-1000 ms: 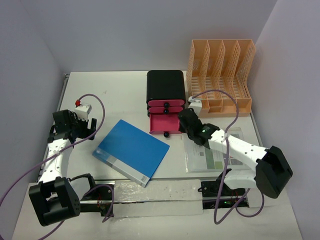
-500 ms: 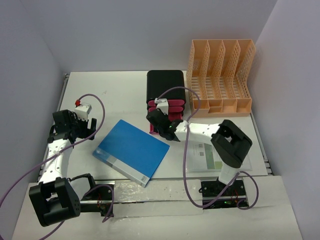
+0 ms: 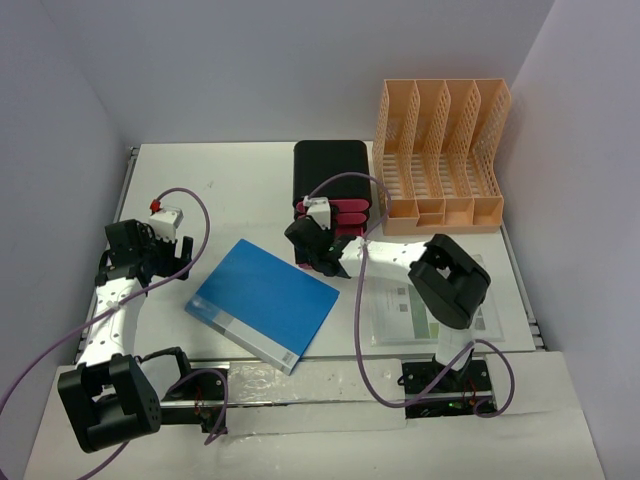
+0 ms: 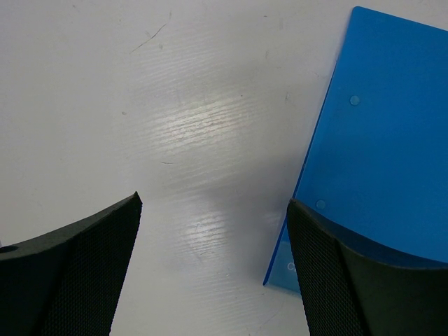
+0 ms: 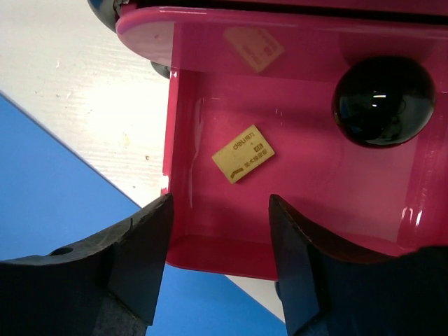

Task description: Organize the desk

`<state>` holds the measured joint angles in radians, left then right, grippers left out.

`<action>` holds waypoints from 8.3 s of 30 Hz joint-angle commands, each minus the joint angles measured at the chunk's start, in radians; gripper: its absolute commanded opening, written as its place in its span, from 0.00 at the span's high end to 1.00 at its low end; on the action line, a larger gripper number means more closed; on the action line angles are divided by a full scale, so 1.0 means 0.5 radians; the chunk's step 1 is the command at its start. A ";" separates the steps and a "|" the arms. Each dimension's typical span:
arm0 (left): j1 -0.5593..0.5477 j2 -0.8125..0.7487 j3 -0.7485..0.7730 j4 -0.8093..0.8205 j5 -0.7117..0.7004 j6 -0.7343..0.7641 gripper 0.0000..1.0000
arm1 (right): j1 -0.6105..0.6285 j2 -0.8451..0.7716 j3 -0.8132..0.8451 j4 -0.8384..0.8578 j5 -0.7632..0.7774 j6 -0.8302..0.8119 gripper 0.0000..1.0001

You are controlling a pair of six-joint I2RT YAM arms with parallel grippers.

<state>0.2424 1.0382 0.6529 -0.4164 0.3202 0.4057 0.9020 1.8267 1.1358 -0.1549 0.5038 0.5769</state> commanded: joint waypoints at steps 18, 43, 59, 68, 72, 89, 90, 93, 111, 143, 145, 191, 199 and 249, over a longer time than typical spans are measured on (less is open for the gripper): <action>0.015 -0.009 0.031 -0.022 0.114 0.045 0.10 | -0.681 -1.056 -0.715 -0.273 -0.246 0.101 0.40; 0.015 0.024 0.004 0.050 0.020 0.018 0.09 | -1.025 -0.356 -0.439 -0.303 -0.486 -0.125 0.59; 0.015 0.033 0.010 0.039 0.041 0.015 0.09 | -0.879 -1.009 -0.593 -0.397 -0.245 -0.112 0.93; 0.015 0.016 0.007 0.035 0.050 0.017 0.09 | -0.469 -1.079 -0.716 0.055 -0.253 -0.061 0.94; 0.015 0.034 0.010 0.023 0.059 0.023 0.09 | -0.347 -0.893 -0.640 0.208 -0.109 -0.025 0.94; 0.015 0.040 0.008 0.014 0.066 0.035 0.09 | -0.347 -0.321 -0.308 0.021 -0.136 0.027 0.56; 0.015 0.038 0.010 0.017 0.068 0.035 0.09 | -0.347 -0.346 -0.320 0.017 -0.136 0.024 0.53; 0.015 0.044 0.007 0.019 0.068 0.033 0.09 | -0.347 -0.417 -0.347 -0.006 -0.136 0.013 0.45; 0.015 0.058 0.013 0.014 0.080 0.033 0.09 | -0.306 -1.050 -0.875 0.112 -0.396 0.612 0.55; 0.015 0.078 0.010 0.017 0.074 0.038 0.09 | -0.493 -0.293 -0.508 0.306 -0.323 0.750 0.63; 0.015 0.088 0.012 0.020 0.074 0.038 0.09 | -0.519 -0.285 -0.508 0.378 -0.322 0.771 0.63; 0.015 0.117 0.013 0.011 0.071 0.051 0.09 | -0.669 -0.468 -0.642 0.687 -0.240 0.991 0.64; 0.014 0.119 0.025 -0.029 0.083 0.064 0.09 | -0.332 -0.979 -0.715 0.236 -0.258 0.414 0.53; -0.005 0.334 0.000 -0.205 -0.010 0.172 0.16 | 0.826 -0.298 -1.784 2.433 -0.825 2.170 0.55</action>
<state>0.2428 1.2087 0.6584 -0.5713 0.3092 0.4791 1.3082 1.6342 0.2409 0.9364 0.0429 1.6199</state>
